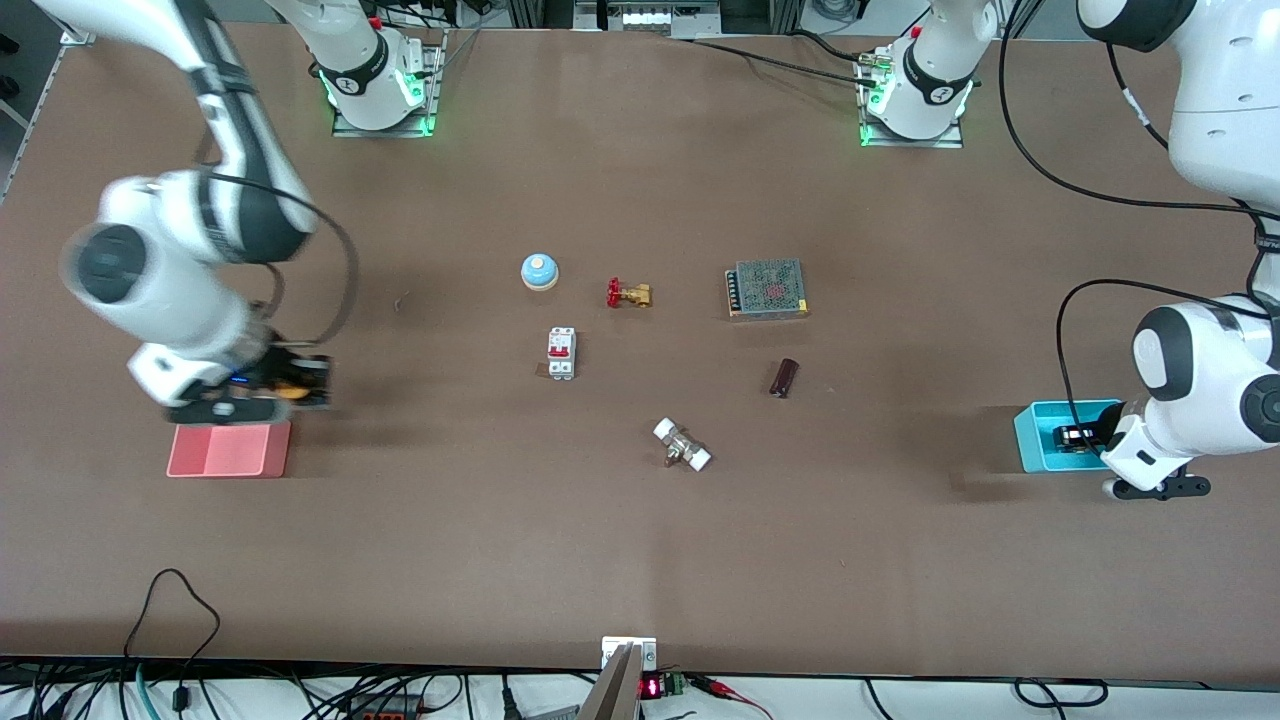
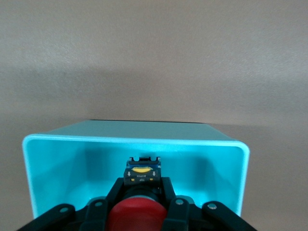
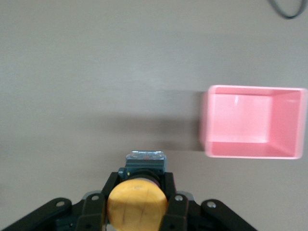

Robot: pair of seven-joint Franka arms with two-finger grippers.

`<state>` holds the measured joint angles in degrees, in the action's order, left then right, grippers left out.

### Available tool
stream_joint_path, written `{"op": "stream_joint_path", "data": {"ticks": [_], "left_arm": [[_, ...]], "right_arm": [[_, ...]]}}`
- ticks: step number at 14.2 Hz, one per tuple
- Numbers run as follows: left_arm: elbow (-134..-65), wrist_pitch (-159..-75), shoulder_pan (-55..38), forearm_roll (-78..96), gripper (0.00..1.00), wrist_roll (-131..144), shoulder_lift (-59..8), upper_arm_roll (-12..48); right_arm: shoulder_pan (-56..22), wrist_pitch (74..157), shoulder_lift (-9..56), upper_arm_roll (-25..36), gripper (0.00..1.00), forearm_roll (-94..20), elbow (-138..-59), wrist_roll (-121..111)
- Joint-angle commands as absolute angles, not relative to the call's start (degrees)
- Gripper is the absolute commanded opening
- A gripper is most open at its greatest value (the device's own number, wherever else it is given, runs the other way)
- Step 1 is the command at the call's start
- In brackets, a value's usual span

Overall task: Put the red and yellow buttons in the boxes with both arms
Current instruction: 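Carry the yellow button over the pink box while the left gripper releases the red button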

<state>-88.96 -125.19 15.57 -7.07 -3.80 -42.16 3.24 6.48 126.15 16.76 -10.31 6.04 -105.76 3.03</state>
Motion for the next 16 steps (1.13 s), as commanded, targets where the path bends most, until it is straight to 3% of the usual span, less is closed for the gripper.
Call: {"op": "stream_joint_path", "data": {"ticks": [1, 2, 9, 14, 16], "left_arm": [[-89.65, -125.51, 16.09, -7.82, 0.71, -4.92, -41.22, 3.96], [-89.56, -125.07, 16.17, -7.82, 1.00, -4.92, -40.87, 4.13], [-88.16, -107.61, 15.38, -7.82, 1.00, -4.57, -28.06, 6.32], [-76.22, -86.16, 14.42, -8.09, 1.00, -3.17, -23.12, 13.79], [-79.51, -85.60, 13.97, -7.91, 1.00, -1.94, -17.70, 15.37]], "right_arm": [[12.73, 125.95, 15.82, -10.90, 0.09, 3.43, -105.91, -5.69], [14.48, 126.03, 16.34, -10.81, 0.09, 3.51, -105.82, -8.06], [19.07, 132.35, 26.36, -10.72, 0.09, 3.78, -100.81, -13.71], [18.90, 139.81, 31.45, -10.72, 0.09, 5.18, -100.90, -13.89], [18.98, 142.99, 33.13, -10.72, 0.10, 7.02, -100.99, -13.80]]}}
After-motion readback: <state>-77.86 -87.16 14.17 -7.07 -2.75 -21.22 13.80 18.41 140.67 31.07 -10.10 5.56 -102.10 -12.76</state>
